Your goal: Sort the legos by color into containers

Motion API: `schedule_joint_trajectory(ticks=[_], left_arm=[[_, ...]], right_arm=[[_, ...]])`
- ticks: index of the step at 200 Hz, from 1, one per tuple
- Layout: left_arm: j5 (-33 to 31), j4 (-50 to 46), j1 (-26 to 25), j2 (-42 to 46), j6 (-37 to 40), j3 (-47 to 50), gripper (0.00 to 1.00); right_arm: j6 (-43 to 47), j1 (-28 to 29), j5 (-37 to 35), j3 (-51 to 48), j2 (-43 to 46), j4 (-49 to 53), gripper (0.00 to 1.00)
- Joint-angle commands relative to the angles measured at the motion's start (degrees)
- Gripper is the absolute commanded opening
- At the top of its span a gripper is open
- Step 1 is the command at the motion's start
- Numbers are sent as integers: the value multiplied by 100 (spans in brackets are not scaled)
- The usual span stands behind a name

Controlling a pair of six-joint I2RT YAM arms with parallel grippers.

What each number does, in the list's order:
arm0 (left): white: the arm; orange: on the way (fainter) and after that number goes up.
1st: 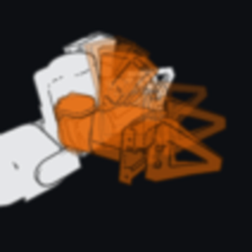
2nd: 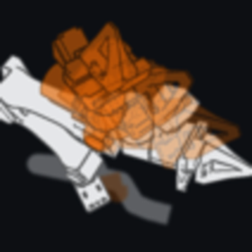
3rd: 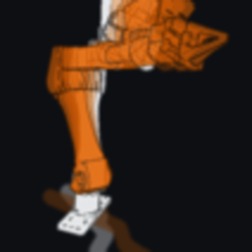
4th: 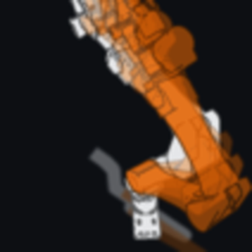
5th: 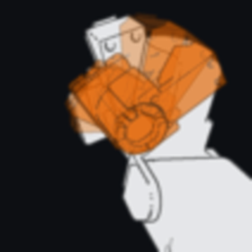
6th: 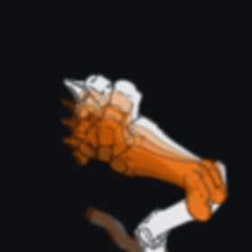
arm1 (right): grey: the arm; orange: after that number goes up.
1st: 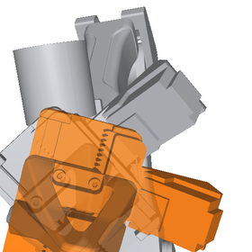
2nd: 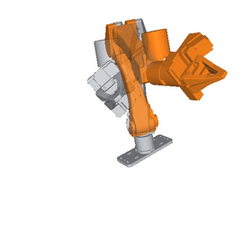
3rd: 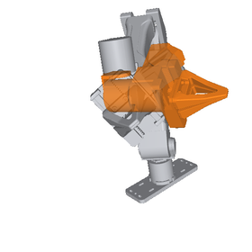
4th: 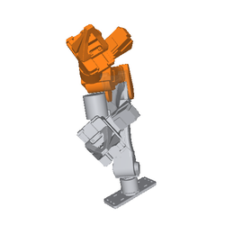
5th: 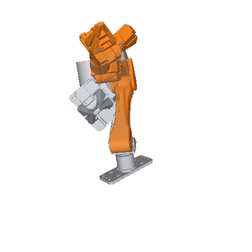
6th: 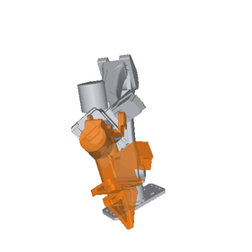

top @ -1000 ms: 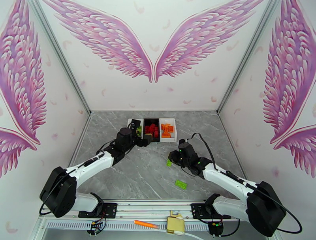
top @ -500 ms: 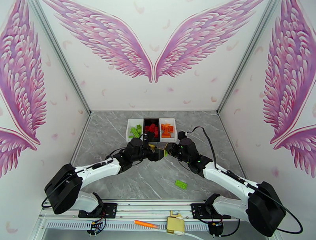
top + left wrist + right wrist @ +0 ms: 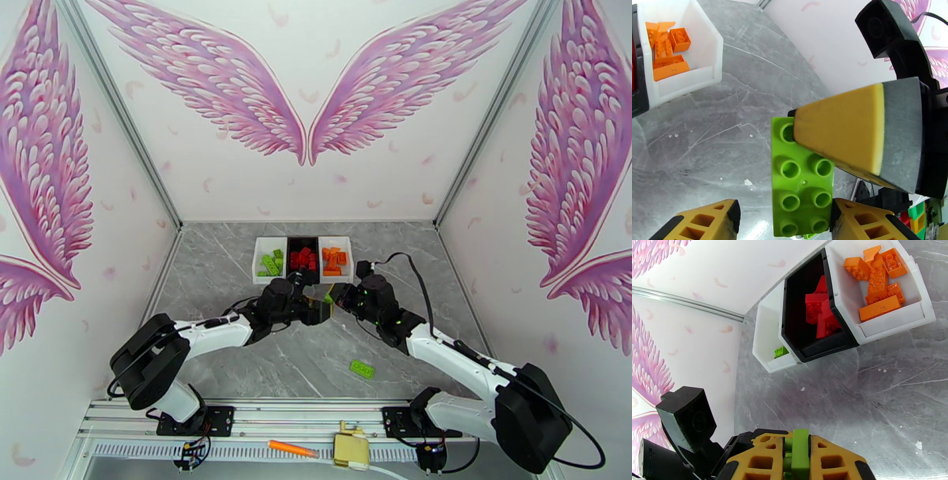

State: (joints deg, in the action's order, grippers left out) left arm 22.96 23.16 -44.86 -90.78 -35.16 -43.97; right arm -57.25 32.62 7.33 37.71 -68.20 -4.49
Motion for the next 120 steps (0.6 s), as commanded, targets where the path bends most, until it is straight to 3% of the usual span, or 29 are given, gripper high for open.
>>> schedule_joint_trajectory(ticks=[1, 50, 70, 87, 100, 120], left_arm=[[153, 221, 43, -87, -9, -206, 57], [349, 269, 115, -161, 18, -288, 47], [367, 288, 151, -161, 1, -276, 35], [377, 295, 170, -137, -30, -254, 33], [367, 286, 188, -112, -49, -213, 32], [274, 303, 241, 8, -74, -91, 27]], right_arm=[[-114, -56, 134, 166, 53, -78, 13], [-174, -62, 290, 149, -43, -2, 14], [-175, -62, 304, 131, -56, 62, 15], [-153, -61, 295, 130, -61, 112, 16], [-118, -63, 254, 148, -44, 154, 22], [-12, -67, 191, 207, -15, 236, 40]])
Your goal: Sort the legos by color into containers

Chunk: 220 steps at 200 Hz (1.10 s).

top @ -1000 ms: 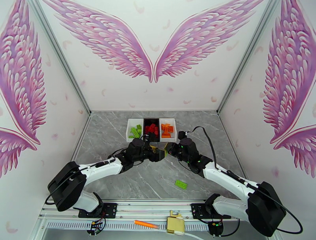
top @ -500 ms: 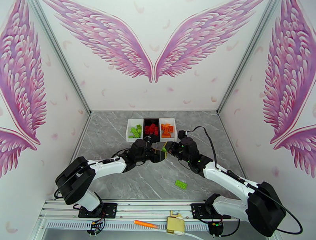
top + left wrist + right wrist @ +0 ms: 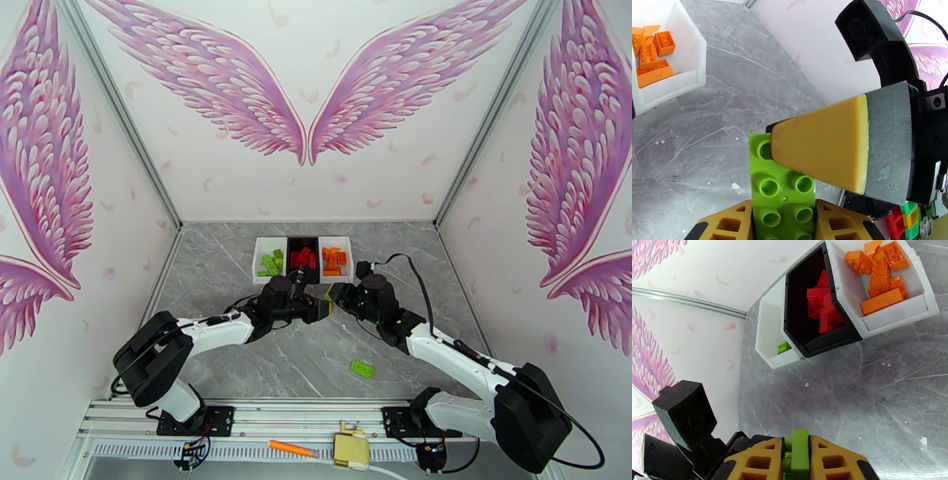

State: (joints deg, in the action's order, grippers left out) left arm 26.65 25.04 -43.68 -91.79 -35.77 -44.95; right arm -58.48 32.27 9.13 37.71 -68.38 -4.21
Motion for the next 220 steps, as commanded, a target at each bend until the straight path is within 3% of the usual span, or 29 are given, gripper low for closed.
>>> schedule_joint_trajectory(ticks=[1, 16, 30, 69, 125, 167, 220], left_arm=[[-102, 115, 127, 117, -11, 19, 27], [-216, 97, 189, 240, -19, 123, 27], [-329, 27, 280, 354, -9, 224, 27], [-937, -774, 731, 775, 291, 314, 27], [-2103, -1710, 1607, 618, 793, -224, 26], [-2735, -1927, 1953, -154, 655, -1088, 26], [-2986, -2592, 2289, -1209, 676, -2317, 26]], right_arm=[[110, -32, 12, 207, 2, 208, 40], [238, -28, -59, 273, 38, 309, 50], [453, -30, 19, 329, 40, 298, 69], [988, 15, 231, 412, -7, 209, 84], [1825, 422, 548, 879, -416, 182, 89], [2431, 783, 90, 1270, -651, 737, 90], [2453, 807, -378, 1206, -593, 1001, 89]])
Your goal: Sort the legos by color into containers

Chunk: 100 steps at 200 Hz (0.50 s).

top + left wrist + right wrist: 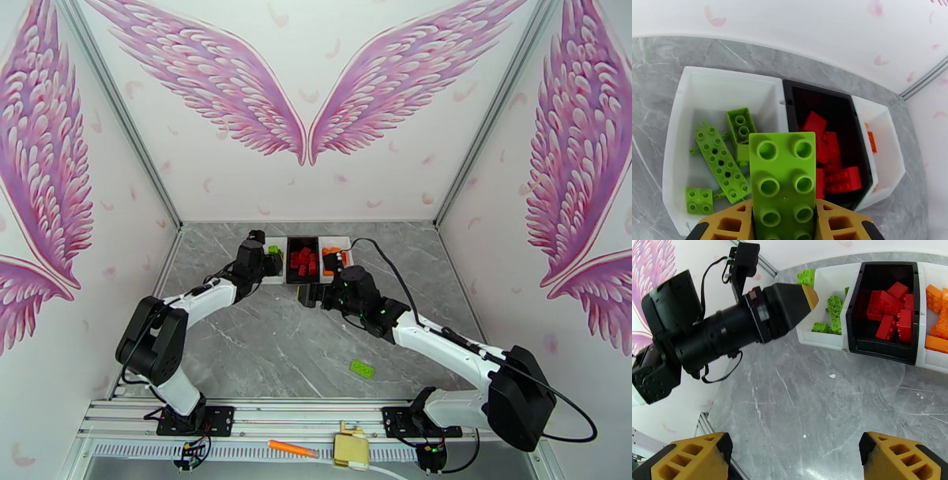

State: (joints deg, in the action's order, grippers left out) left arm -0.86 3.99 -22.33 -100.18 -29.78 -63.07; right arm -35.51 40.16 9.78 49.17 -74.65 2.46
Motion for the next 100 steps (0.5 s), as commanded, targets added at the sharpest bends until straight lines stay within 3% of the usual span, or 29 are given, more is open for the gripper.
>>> schedule_joint_trajectory(ticks=[1, 25, 60, 100], left_arm=[[-232, -496, 169, -383, 77, -527, 26], [46, -529, 333, -747, 134, -901, 28], [73, -492, 334, -576, 228, -1022, 49], [67, -223, 299, 76, 227, -591, 68]], right_arm=[[153, 18, -465, 59, 32, 347, 89], [43, 13, -787, 28, 187, 538, 90], [125, 9, -1011, -202, 550, 830, 89], [1675, 9, -1037, 300, 691, 2577, 90]])
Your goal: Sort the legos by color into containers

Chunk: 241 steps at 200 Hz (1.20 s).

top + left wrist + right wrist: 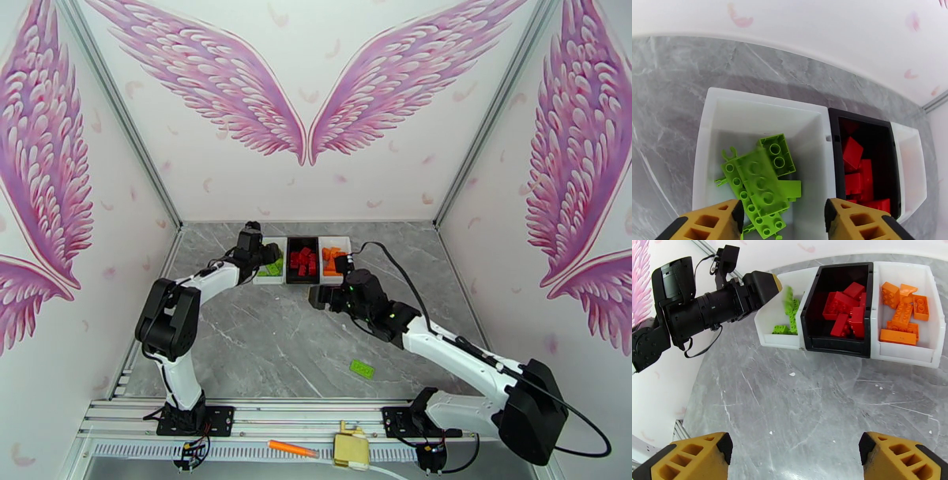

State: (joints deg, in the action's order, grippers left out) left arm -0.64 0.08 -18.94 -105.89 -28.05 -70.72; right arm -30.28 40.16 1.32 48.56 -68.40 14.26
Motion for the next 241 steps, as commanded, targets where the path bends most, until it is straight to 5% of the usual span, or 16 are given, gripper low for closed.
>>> schedule_joint_trajectory(ticks=[1, 47, 109, 241], left_arm=[[46, 173, -40, 665, 59, 195, 68], [-36, 168, -39, 1402, 142, 628, 90], [-157, 141, 185, 1982, 306, 953, 93], [33, 109, 558, 2353, 195, 1229, 93]], right_arm=[[1203, 14, -192, 390, 60, 1457, 91], [2792, 158, -212, 1312, -303, 3364, 91], [4217, 1103, -863, 2419, -2388, 5626, 95], [4543, 1328, -484, 1850, -3845, 6258, 93]])
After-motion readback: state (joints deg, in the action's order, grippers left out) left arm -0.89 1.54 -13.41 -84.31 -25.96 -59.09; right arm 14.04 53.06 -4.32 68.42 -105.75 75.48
